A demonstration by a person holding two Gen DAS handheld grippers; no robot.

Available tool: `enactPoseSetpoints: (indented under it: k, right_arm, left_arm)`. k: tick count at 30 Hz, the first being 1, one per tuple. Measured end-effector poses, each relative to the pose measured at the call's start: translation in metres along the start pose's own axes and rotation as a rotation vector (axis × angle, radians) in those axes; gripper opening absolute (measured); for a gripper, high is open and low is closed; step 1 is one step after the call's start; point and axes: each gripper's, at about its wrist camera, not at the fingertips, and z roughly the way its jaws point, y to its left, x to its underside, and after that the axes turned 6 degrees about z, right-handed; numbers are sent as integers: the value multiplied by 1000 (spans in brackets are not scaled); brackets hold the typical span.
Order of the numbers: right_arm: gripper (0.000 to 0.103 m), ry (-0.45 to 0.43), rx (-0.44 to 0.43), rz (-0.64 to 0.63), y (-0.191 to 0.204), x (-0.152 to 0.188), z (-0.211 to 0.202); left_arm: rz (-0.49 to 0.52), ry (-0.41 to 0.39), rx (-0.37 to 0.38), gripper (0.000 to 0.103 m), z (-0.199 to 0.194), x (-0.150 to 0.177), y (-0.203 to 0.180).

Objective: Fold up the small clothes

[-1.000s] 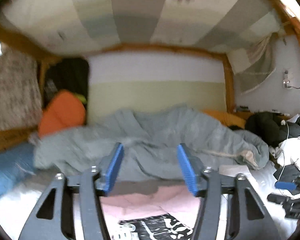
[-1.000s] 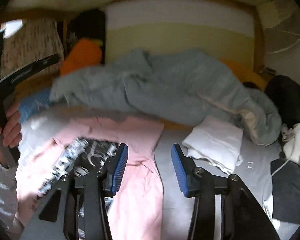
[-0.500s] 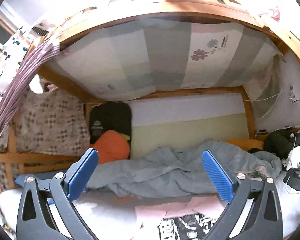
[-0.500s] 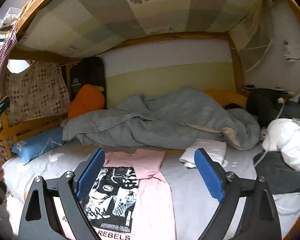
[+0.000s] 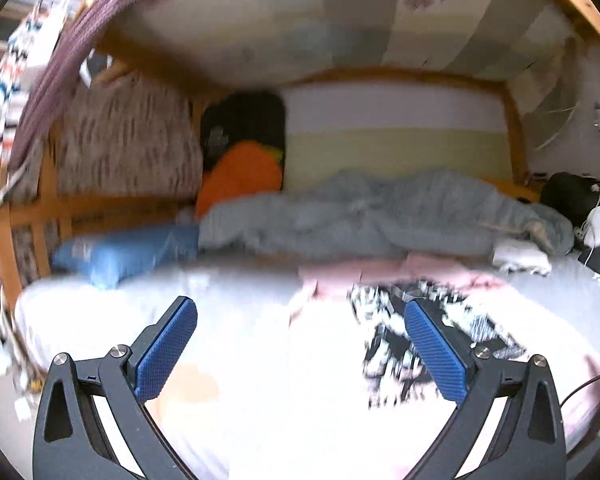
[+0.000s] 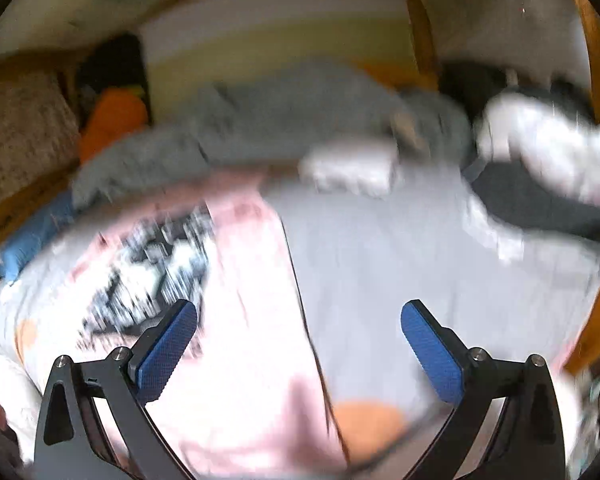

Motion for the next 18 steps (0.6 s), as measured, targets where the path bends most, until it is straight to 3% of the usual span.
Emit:
enactPoseSetpoints:
  k: [5, 10, 13, 15, 18]
  right_arm:
    - [87, 293, 1, 99, -25, 35, 45]
    - [78, 382, -30, 118, -30, 47, 58]
    - [71, 435, -16, 100, -26, 53, 71]
    - [58, 443, -13, 83, -24, 54, 74]
    - [30, 444, -7, 61, -19, 54, 73]
  left_arm:
    - [23, 147, -36, 103, 21, 33, -1]
    - [-75, 361, 5, 99, 46, 70, 4]
    - [-80, 393, 24, 94, 46, 78, -1]
    - [-76, 422, 3, 94, 48, 86, -5]
    - [-136, 507, -29, 94, 60, 99, 3]
